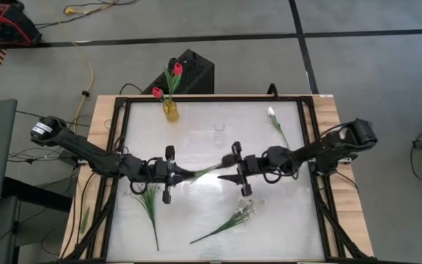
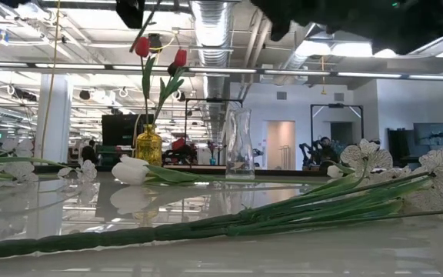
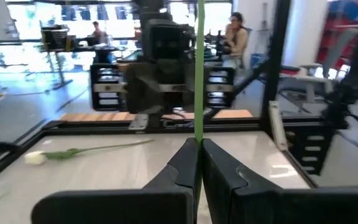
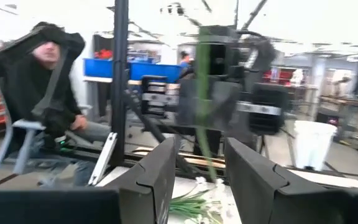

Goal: Sort flowers into vase by color
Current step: Put the black flower into the yellow flower vase

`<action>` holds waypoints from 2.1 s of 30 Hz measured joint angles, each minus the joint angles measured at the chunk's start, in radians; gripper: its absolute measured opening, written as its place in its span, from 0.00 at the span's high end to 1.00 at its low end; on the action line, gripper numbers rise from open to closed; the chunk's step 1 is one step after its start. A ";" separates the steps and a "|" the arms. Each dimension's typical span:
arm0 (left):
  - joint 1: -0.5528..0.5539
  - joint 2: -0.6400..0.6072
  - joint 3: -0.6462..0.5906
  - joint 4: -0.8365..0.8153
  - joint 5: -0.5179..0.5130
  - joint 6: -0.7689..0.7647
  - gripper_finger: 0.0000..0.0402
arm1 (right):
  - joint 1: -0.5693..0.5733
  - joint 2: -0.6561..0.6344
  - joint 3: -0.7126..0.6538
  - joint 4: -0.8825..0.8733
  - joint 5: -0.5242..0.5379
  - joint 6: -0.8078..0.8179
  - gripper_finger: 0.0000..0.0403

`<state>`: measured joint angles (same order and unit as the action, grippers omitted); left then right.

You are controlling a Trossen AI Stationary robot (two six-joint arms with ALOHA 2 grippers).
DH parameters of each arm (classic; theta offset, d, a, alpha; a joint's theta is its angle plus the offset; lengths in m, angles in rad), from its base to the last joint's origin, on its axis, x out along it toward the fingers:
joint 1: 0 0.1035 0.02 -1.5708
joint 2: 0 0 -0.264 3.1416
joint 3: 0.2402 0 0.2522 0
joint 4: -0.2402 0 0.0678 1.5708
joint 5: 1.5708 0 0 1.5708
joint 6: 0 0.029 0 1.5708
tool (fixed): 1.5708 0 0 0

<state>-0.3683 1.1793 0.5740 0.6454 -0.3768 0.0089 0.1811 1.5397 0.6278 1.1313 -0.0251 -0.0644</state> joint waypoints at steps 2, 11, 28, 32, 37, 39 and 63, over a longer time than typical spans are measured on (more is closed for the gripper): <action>0.015 0.000 -0.009 0.010 -0.002 -0.012 1.00 | -0.019 0.035 0.031 -0.008 -0.058 -0.006 0.58; 0.052 0.000 -0.028 0.009 0.004 -0.058 1.00 | -0.074 0.134 0.146 -0.009 -0.098 -0.069 0.47; 0.067 0.000 -0.028 -0.007 -0.002 -0.059 1.00 | -0.120 0.151 0.232 -0.046 -0.239 -0.081 0.45; 0.068 0.000 -0.028 -0.010 -0.002 -0.062 1.00 | -0.123 0.151 0.232 -0.042 -0.239 -0.094 0.50; 0.068 0.000 -0.028 -0.012 -0.001 -0.064 1.00 | -0.139 0.151 0.232 -0.036 -0.239 -0.094 0.65; 0.068 0.000 -0.028 -0.012 -0.001 -0.070 1.00 | -0.146 0.151 0.232 -0.033 -0.238 -0.094 0.72; 0.073 0.001 -0.028 -0.146 0.020 -0.147 0.58 | -0.134 0.149 0.260 -0.275 -0.238 -0.014 0.95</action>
<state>-0.2950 1.1801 0.5457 0.4993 -0.3570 -0.1385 0.0467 1.6890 0.8875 0.8560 -0.2632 -0.0784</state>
